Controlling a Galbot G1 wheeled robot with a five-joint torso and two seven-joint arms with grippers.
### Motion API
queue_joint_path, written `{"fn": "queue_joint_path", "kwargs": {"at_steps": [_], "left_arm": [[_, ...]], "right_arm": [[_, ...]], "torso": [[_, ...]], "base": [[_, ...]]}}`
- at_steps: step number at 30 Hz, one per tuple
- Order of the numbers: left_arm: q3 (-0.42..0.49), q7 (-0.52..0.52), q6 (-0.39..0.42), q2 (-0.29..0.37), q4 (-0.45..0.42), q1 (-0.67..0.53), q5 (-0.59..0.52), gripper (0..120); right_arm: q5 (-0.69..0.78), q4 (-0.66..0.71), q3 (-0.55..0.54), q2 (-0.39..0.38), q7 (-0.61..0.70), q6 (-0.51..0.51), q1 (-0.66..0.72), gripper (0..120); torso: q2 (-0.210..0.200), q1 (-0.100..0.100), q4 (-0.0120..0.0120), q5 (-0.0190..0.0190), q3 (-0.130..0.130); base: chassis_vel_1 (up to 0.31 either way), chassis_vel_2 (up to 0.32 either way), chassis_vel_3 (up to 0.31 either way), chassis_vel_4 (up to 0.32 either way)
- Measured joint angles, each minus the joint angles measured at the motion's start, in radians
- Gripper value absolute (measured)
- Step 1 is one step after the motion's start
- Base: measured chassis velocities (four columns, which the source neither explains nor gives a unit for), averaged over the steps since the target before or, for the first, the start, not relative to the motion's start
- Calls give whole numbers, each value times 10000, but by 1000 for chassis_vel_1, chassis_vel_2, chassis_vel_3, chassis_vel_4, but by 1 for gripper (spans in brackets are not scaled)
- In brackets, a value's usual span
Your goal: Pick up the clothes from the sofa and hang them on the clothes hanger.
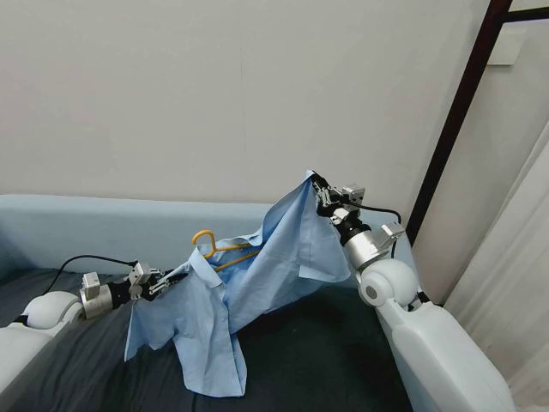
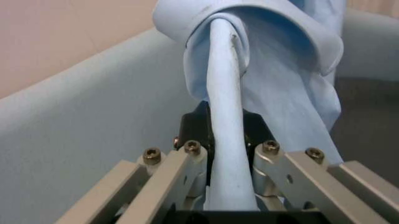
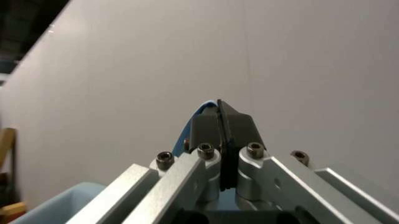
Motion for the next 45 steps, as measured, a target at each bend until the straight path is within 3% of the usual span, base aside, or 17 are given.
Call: {"fn": "queue_joint_path", "kwargs": {"at_steps": [3, 7, 9, 10, 13, 15, 16, 20, 24, 26, 27, 30, 33, 37, 40, 45], "left_arm": [[99, -876, -8, -171, -326, 19, -380, 8], [152, -1500, -28, -204, -658, -44, -754, 8], [180, -1939, -43, -93, -1026, -148, -1040, 8], [180, -1939, -43, -93, -1026, -148, -1040, 8], [209, -2230, -45, 165, -1420, -278, -1244, 8], [225, -2404, -44, 330, -1632, -333, -1291, 8], [225, -2404, -44, 330, -1632, -333, -1291, 8], [384, -3034, -63, 561, -2010, -554, -1329, 8], [570, -3382, -43, 685, -2327, -783, -1505, 8], [634, -3560, 278, 871, -2708, -812, -1824, 8], [634, -3560, 278, 871, -2708, -812, -1824, 8], [686, -3585, 441, 993, -2896, -794, -1922, 8], [699, -3486, 482, 988, -2905, -672, -1811, 8], [704, -3307, 517, 697, -2915, -256, -1441, 8], [727, -3223, 518, 492, -2858, -131, -1313, 8], [765, -3005, 512, 252, -2832, 94, -1129, 8]], "right_arm": [[-104, -84, -304, -156, -826, 499, -482, 0], [-802, -410, -538, -227, -935, 702, -953, 0], [-2226, -944, -636, -301, -679, 726, -1354, 0], [-2226, -944, -636, -301, -679, 726, -1354, 0], [-4926, -1911, -697, -397, -263, 774, -1687, 0], [-5962, -2408, -799, -445, -320, 999, -1855, 8], [-5962, -2408, -799, -445, -320, 999, -1855, 8], [-6598, -2908, -1213, -467, -517, 1615, -2048, 26], [-6352, -3181, -1238, -448, -1594, 2764, -2056, 38], [-5264, -3179, -1061, -374, -2851, 3733, -1997, 48], [-5264, -3179, -1061, -374, -2851, 3733, -1997, 48], [-3598, -2410, -1228, -267, -2383, 3940, -1720, 63], [-3144, -1918, -1455, -141, -1046, 3635, -1454, 71], [-2638, -1186, -2221, 106, 1419, 1959, -965, 88], [-2240, -1049, -2689, 222, 1964, 1217, -747, 97], [-1900, -1345, -3289, 534, 2528, 488, -256, 100]], "torso": [[0, 0, -2, 0, 0], [0, 0, 1, 0, 0], [0, 0, -1, 1, 0], [0, 0, -1, 1, 0], [0, 0, -1, 5, 0], [0, 0, -1, 3, 1], [0, 0, -1, 3, 1], [0, 0, 3, 1, 0], [0, 0, 0, 0, 0], [0, 0, -3, 2, 1], [0, 0, -3, 2, 1], [0, -1, 1, 1, 0], [0, 0, 3, -1, 0], [0, 0, 2, -3, 1], [0, 0, -2, -3, 0], [0, 0, -1, 0, 1]], "base": [[0, 0, 0, 0], [0, 0, 0, 0], [0, 0, 0, 0], [0, 0, 0, 0], [0, 0, 0, 0], [0, 0, 0, 0], [0, 0, 0, 0], [0, 0, 0, 0], [0, 0, 0, 0], [0, 0, 0, 0], [0, 0, 0, 0], [0, 0, 0, 0], [0, 0, 0, 0], [0, 0, 0, 0], [0, 0, 0, 0], [0, 0, 0, 0]]}}
